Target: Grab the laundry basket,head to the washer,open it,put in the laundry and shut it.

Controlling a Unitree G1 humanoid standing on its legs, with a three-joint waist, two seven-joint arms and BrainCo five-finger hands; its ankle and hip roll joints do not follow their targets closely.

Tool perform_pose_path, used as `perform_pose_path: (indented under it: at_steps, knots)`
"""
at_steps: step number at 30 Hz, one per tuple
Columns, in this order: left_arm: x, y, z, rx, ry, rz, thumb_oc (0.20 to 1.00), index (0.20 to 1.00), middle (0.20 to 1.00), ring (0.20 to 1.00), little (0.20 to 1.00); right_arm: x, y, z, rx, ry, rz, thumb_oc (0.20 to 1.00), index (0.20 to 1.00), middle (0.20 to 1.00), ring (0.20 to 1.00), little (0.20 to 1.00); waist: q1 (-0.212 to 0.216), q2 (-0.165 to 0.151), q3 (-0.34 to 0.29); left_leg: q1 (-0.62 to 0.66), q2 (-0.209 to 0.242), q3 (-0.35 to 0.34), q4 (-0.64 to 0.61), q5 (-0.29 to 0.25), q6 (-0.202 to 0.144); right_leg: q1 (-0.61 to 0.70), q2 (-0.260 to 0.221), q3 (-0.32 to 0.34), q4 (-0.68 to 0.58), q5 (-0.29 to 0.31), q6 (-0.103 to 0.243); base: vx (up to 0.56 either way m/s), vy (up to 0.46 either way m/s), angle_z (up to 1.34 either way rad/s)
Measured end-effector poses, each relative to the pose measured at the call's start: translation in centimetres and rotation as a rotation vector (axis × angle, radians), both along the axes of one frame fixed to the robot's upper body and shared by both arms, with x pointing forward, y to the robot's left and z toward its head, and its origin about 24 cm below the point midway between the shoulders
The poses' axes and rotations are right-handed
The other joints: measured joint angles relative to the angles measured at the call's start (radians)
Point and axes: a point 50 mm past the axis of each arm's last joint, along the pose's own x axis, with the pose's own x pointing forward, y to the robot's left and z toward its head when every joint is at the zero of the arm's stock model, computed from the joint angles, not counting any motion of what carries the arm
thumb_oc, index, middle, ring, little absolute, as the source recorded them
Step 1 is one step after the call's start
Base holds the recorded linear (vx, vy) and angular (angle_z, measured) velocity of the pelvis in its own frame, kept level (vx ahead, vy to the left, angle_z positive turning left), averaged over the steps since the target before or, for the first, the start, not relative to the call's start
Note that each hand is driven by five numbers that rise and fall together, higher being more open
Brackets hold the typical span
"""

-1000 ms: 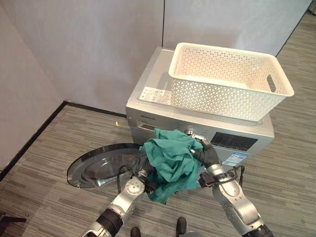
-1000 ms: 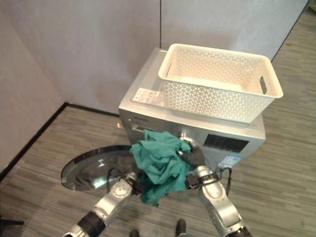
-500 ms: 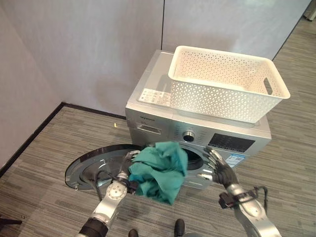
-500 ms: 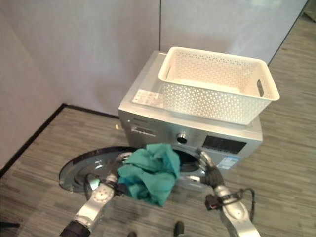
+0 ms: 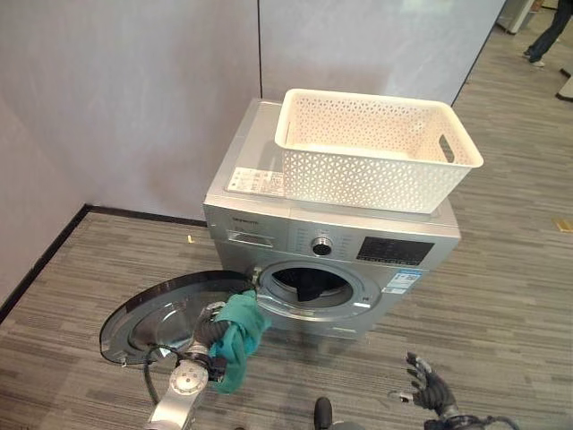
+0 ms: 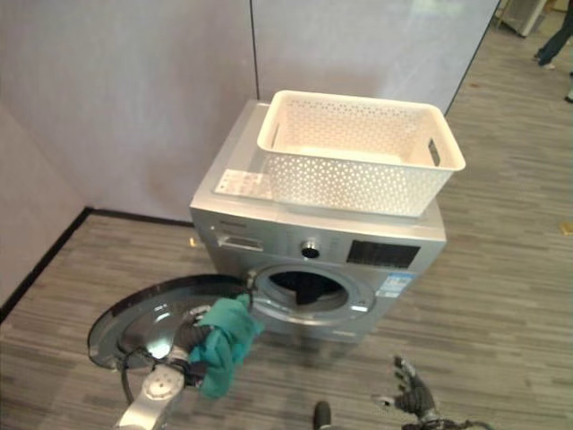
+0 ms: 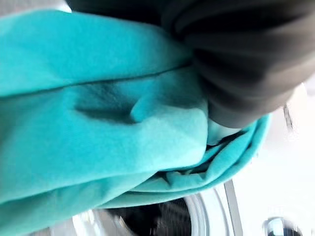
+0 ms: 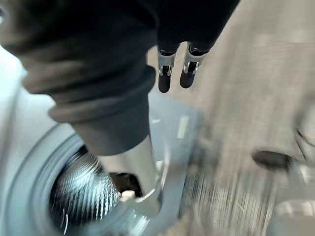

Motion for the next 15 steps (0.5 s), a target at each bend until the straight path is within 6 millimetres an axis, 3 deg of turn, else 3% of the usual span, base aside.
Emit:
perform_pose_path:
  at_steps: [5,11,15]
  knots:
    - [-0.1,-2.2,-0.5,-0.049,0.032,-0.094,0.2,0.2,0.2,0.2,0.2,-2.0,1.3,-2.1,0.169,0.082,-0.258,1.0,1.0,1.0,1.0,1.0,-0.004,0.019,0.007,-0.008,0.004,0.002,0.0,0.0,0.0,-0.01,0.005,0.004,0.0,-0.002,-0.002,0.0,-0.007,-0.01]
    - [0.8,-4.1,-0.3,-0.12,0.033,-0.122,0.2,0.2,0.2,0.2,0.2,-1.2,1.4,-2.3,0.223,0.057,-0.369,1.0,1.0,1.0,1.0,1.0,-0.011,0.036,0.022,-0.028,0.008,0.011,0.0,0.0,-0.001,-0.033,0.009,0.01,0.0,-0.001,-0.003,0.0,-0.003,-0.03]
    - [1.8,-5.9,0.4,-0.226,0.024,-0.119,0.2,0.2,0.2,0.2,0.2,0.5,2.4,-2.3,0.264,0.024,-0.381,1.0,1.0,1.0,1.0,1.0,-0.035,0.034,0.03,-0.051,0.009,0.043,0.004,0.001,-0.003,-0.074,0.015,0.035,0.0,0.01,-0.009,0.0,0.005,-0.22]
